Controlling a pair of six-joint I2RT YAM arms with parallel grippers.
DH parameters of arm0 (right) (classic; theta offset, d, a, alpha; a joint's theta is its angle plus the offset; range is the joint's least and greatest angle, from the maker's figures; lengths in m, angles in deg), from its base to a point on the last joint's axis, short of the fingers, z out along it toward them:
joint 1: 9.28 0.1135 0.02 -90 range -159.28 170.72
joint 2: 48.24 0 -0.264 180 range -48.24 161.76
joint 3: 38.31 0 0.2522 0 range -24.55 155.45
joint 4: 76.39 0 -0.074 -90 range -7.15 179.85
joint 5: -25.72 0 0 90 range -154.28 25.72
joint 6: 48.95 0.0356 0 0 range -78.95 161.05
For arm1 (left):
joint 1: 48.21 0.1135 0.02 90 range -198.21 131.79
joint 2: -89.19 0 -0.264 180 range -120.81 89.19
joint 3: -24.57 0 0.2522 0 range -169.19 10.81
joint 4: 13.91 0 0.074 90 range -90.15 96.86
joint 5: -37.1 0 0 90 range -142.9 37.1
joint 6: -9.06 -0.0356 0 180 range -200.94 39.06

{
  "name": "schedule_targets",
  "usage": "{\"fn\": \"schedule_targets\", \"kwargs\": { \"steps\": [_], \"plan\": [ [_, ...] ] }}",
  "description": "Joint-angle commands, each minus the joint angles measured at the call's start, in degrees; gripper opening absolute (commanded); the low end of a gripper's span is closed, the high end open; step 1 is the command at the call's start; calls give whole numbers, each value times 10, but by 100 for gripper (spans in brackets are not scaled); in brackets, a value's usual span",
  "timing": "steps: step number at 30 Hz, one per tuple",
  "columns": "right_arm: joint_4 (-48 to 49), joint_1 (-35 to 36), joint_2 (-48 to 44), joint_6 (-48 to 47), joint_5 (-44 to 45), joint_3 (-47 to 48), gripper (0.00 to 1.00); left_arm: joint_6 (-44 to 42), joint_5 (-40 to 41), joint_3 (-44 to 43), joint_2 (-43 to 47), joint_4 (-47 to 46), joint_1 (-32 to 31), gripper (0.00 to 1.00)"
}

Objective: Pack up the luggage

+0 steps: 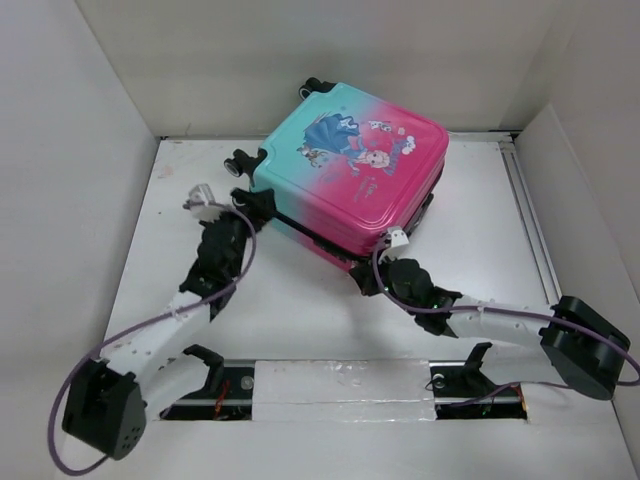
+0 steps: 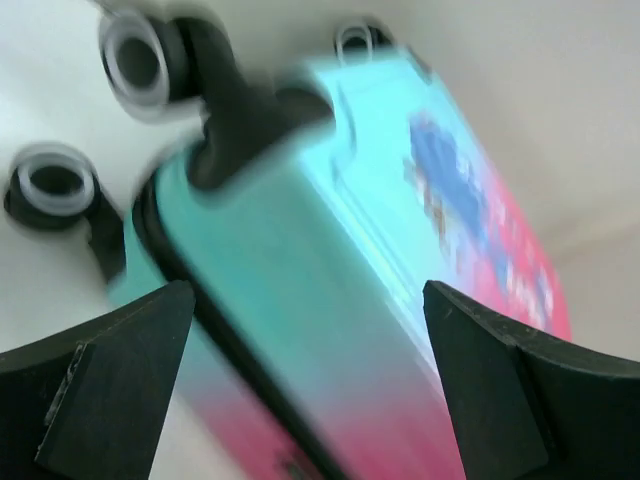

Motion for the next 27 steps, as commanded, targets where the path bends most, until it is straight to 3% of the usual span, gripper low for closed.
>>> {"fn": "schedule_targets", "kwargs": {
  "steps": [1,4,8,14,20,23,27],
  "plan": [
    [25,8,15,-9,-58,7,0,78,-98,-92,-90,-21,138,96],
    [25,8,15,-9,-64,7,0,172,-185,-102,-155,-96,220,96],
    [25,13,20,-14,-72,7,0,208,-243,-185,-285,-105,288,98],
    [31,13,15,-19,-84,7,0,243,-328,-284,-390,-115,308,99],
    [36,13,15,-19,-84,2,0,283,-358,-313,-458,-158,308,99],
    [36,13,15,-19,-84,2,0,312,-372,-320,-494,-219,308,92],
    [36,13,15,-19,-78,2,0,372,-399,-308,-540,-320,308,52]
  ]
}}
